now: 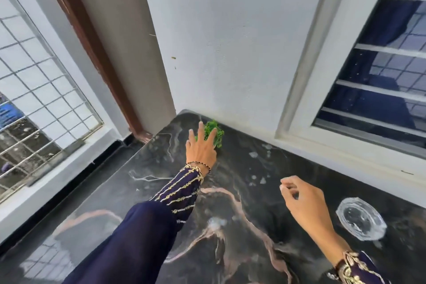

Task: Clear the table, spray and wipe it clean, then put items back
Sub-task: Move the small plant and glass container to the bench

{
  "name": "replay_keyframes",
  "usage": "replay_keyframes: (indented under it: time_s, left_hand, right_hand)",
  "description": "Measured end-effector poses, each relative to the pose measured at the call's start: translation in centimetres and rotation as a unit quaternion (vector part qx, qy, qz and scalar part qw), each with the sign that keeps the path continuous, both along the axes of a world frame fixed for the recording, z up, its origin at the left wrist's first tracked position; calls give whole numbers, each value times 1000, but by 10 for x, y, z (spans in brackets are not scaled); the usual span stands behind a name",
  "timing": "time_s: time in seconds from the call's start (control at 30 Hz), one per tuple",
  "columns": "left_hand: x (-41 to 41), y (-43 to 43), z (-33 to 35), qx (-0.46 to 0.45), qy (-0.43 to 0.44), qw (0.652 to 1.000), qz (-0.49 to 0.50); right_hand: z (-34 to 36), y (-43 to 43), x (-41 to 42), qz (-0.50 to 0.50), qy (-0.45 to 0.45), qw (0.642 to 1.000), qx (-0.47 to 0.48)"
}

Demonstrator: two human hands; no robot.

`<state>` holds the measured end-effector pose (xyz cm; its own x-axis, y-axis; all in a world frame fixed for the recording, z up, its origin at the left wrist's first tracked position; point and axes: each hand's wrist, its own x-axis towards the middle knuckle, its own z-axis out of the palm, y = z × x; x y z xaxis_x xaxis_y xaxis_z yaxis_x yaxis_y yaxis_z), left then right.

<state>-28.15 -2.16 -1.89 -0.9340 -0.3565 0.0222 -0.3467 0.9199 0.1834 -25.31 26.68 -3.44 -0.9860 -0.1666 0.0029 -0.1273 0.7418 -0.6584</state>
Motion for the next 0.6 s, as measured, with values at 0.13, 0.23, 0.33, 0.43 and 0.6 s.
replay_keyframes:
  time_s: [0.13, 0.23, 0.33, 0.43, 0.6]
  left_hand:
    - [-21, -16, -5, 60, -11, 998, -13]
    - [-29, -23, -4, 59, 31, 998, -18]
    - [-33, -21, -3, 51, 48, 997, -19]
    - [-32, -18, -3, 43, 64, 997, -22]
    - [-28, -6, 7, 55, 87, 994, -22]
  right_hand:
    - [-5, 9, -9, -24, -6, 1000, 8]
    - [-5, 19, -15, -45, -5, 999, 4]
    - [-6, 37, -13, -76, -16, 997, 16]
    - [-4, 56, -14, -129, -8, 990, 57]
    - [-15, 97, -14, -263, 6, 946, 187]
